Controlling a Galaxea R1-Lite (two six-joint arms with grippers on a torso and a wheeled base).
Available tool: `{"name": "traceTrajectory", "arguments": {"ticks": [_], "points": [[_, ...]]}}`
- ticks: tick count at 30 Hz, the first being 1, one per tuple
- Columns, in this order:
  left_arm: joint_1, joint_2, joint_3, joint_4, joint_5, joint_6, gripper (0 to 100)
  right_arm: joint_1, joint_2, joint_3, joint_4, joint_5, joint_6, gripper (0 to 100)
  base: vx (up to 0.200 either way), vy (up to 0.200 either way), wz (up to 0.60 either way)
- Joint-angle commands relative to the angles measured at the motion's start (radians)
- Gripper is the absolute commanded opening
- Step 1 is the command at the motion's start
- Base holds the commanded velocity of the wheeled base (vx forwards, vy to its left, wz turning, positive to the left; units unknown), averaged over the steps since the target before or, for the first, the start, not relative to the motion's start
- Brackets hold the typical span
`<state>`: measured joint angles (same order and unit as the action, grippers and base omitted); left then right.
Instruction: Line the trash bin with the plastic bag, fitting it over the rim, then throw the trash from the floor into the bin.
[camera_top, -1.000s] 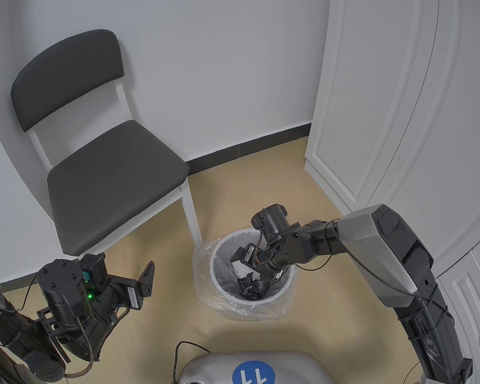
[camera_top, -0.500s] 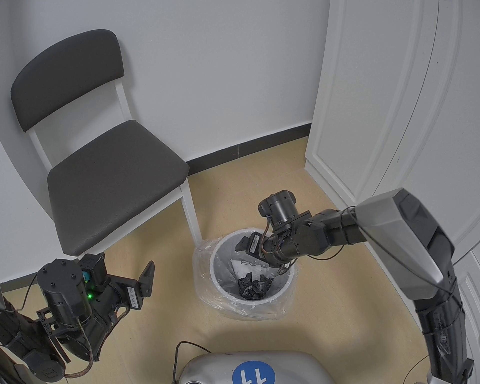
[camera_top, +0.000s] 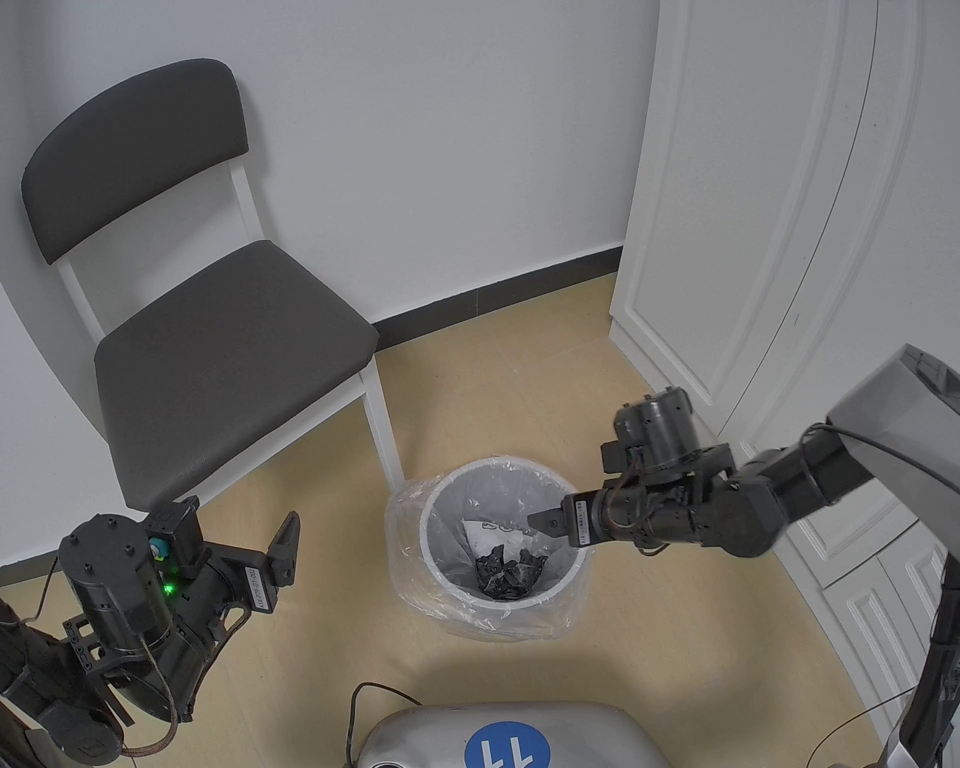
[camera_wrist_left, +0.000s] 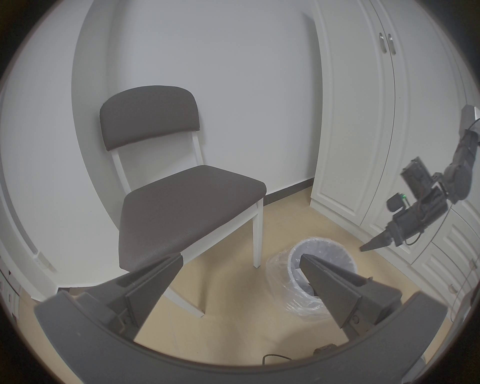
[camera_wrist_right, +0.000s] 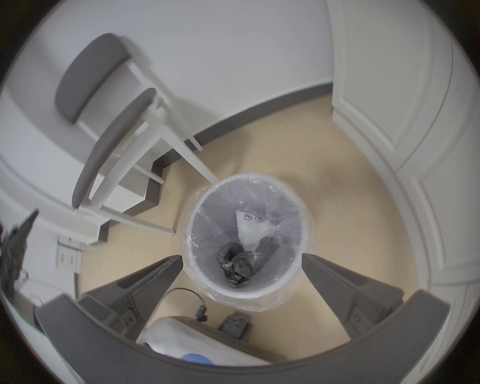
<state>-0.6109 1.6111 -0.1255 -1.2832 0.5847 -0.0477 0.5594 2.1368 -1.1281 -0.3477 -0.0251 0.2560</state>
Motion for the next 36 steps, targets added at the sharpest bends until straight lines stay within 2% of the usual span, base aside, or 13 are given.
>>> {"name": "traceTrajectory", "arguments": {"ticks": [1,4,5,8,9,10,13,16,18,22,26,31,36], "points": [[-0.001,-0.089,0.018,-0.001,0.041,0.065,100,-0.078,-0.275,0.475,-0.482,-0.113,-0.376,100,0.000,0.000,0.00],[-0.001,-0.125,0.021,0.001,0.047,0.092,100,-0.098,-0.265,0.545,-0.620,-0.185,-0.385,100,0.000,0.000,0.00],[-0.001,-0.151,0.023,0.001,0.047,0.109,100,-0.104,-0.270,0.602,-0.729,-0.217,-0.383,100,0.000,0.000,0.00],[-0.003,-0.198,0.026,0.001,0.047,0.138,100,-0.133,-0.288,0.697,-0.926,-0.243,-0.388,100,0.000,0.000,0.00],[-0.003,-0.200,0.026,0.001,0.046,0.138,100,-0.134,-0.290,0.700,-0.935,-0.243,-0.388,100,0.000,0.000,0.00],[-0.001,-0.217,0.026,0.001,0.047,0.149,100,-0.154,-0.316,0.745,-1.041,-0.260,-0.391,100,0.000,0.000,0.00],[0.013,-0.224,0.007,-0.001,0.047,0.166,100,-0.199,-0.364,0.775,-1.122,-0.282,-0.408,100,0.000,0.000,0.00],[0.037,-0.246,-0.006,0.004,0.046,0.186,100,-0.230,-0.393,0.792,-1.148,-0.302,-0.400,100,0.000,0.000,0.00],[0.088,-0.286,-0.046,0.012,0.044,0.239,100,-0.268,-0.419,0.820,-1.191,-0.325,-0.374,100,0.000,0.000,0.00],[0.108,-0.370,-0.120,0.015,0.044,0.290,100,-0.303,-0.477,0.849,-1.223,-0.340,-0.274,100,0.000,0.000,0.00],[0.132,-0.447,-0.152,0.016,0.044,0.296,100,-0.348,-0.572,0.850,-1.223,-0.349,-0.219,100,0.000,0.000,0.00],[0.212,-0.531,-0.177,0.028,0.043,0.318,100,-0.403,-0.692,0.866,-1.223,-0.361,-0.202,100,0.000,0.000,0.00],[0.292,-0.628,-0.235,0.143,0.038,0.324,100,-0.418,-0.815,0.909,-1.223,-0.363,-0.205,100,0.000,0.000,0.00]]}}
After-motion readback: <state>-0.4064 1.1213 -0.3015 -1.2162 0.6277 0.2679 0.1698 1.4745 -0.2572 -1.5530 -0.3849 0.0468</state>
